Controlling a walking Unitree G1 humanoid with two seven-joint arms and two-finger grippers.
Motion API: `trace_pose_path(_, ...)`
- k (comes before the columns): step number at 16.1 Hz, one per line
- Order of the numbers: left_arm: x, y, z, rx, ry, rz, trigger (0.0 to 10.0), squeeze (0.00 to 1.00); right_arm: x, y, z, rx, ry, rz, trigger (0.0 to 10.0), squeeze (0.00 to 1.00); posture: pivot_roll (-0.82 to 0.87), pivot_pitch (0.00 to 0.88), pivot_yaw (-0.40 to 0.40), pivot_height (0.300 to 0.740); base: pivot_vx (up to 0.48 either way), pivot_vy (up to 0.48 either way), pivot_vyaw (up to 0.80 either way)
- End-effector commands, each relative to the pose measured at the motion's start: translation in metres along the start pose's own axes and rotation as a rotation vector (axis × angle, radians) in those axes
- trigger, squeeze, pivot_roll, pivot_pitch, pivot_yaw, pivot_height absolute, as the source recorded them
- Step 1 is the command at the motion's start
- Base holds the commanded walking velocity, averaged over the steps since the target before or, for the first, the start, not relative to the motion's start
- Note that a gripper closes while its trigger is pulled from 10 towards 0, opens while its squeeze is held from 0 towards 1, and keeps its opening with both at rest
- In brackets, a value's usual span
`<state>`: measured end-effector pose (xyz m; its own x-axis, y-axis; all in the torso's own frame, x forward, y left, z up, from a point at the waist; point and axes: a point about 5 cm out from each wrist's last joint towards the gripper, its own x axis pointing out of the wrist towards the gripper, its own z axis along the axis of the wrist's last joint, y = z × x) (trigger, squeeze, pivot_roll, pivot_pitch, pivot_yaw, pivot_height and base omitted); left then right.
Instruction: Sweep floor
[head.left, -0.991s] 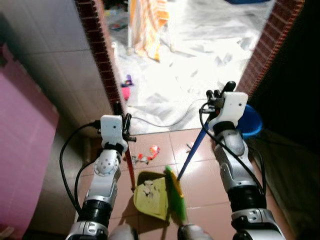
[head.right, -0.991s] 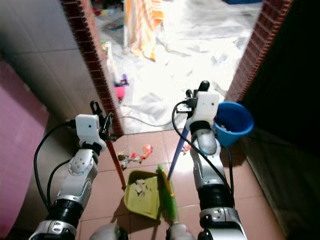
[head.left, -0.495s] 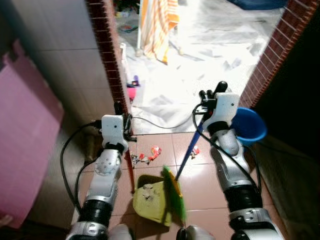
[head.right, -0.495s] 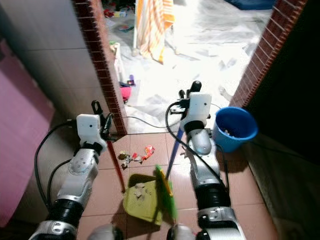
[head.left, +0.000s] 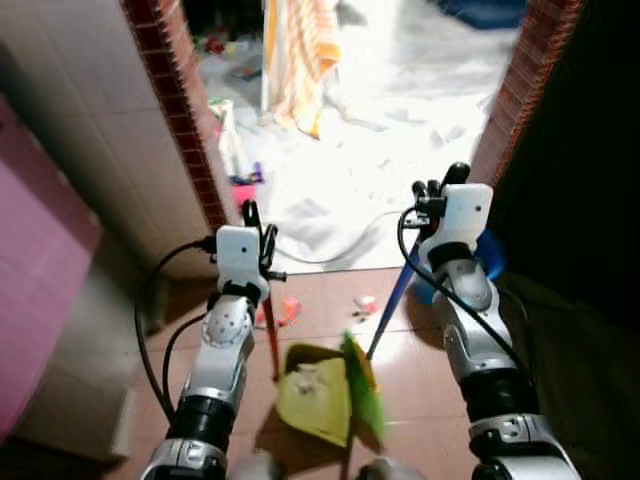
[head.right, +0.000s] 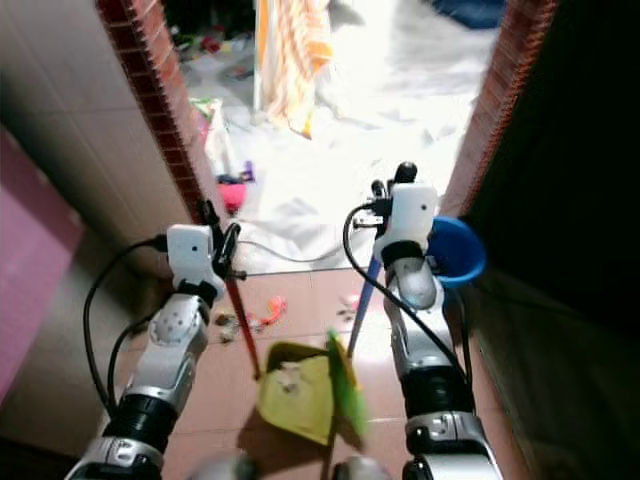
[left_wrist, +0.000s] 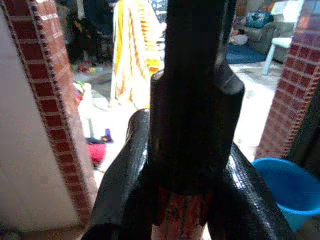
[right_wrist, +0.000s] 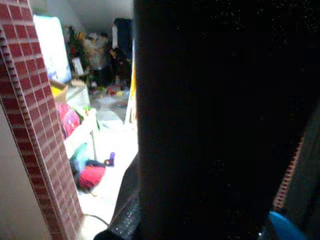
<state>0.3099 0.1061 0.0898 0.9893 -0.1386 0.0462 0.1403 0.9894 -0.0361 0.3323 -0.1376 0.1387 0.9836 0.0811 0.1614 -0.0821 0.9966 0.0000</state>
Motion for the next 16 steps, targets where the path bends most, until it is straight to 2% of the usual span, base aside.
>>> trace_pose_path(1, 0.002, 0.005, 0.007, 0.002, -0.031, 0.017, 10.0, 0.0, 0.003, 0.007, 0.006, 0.012, -0.033, 0.018, 10.0, 0.0, -0.06, 0.0, 0.054, 0.74, 0.0, -0.364, 0.0)
trace_pose_path(6, 0.003, 0.006, 0.007, 0.005, -0.029, 0.02, 10.0, 0.0, 0.004, 0.006, 0.006, 0.009, -0.034, 0.019, 10.0, 0.0, -0.05, 0.0, 0.055, 0.74, 0.0, -0.355, 0.0)
trace_pose_path(7, 0.003, 0.006, 0.007, 0.005, -0.029, 0.021, 10.0, 0.0, 0.004, 0.006, 0.006, 0.008, -0.034, 0.02, 10.0, 0.0, -0.06, 0.0, 0.055, 0.74, 0.0, 0.0, 0.0)
trace_pose_path(8, 0.003, 0.005, 0.008, -0.03, -0.038, 0.028, 10.0, 0.0, 0.003, 0.007, 0.006, 0.006, -0.032, 0.023, 10.0, 0.0, -0.06, 0.0, 0.055, 0.74, 0.0, 0.0, 0.0)
trace_pose_path(11, 0.004, 0.007, 0.009, -0.018, -0.039, 0.042, 10.0, 0.0, 0.004, 0.008, 0.005, 0.008, -0.029, 0.031, 10.0, 0.0, -0.05, 0.0, 0.05, 0.74, 0.0, 0.0, 0.0)
trace_pose_path(16, 0.008, 0.022, 0.015, -0.036, -0.05, 0.118, 10.0, 0.0, 0.003, 0.006, 0.002, -0.009, -0.021, 0.037, 10.0, 0.0, -0.05, 0.0, 0.049, 0.74, 0.0, 0.0, 0.0)
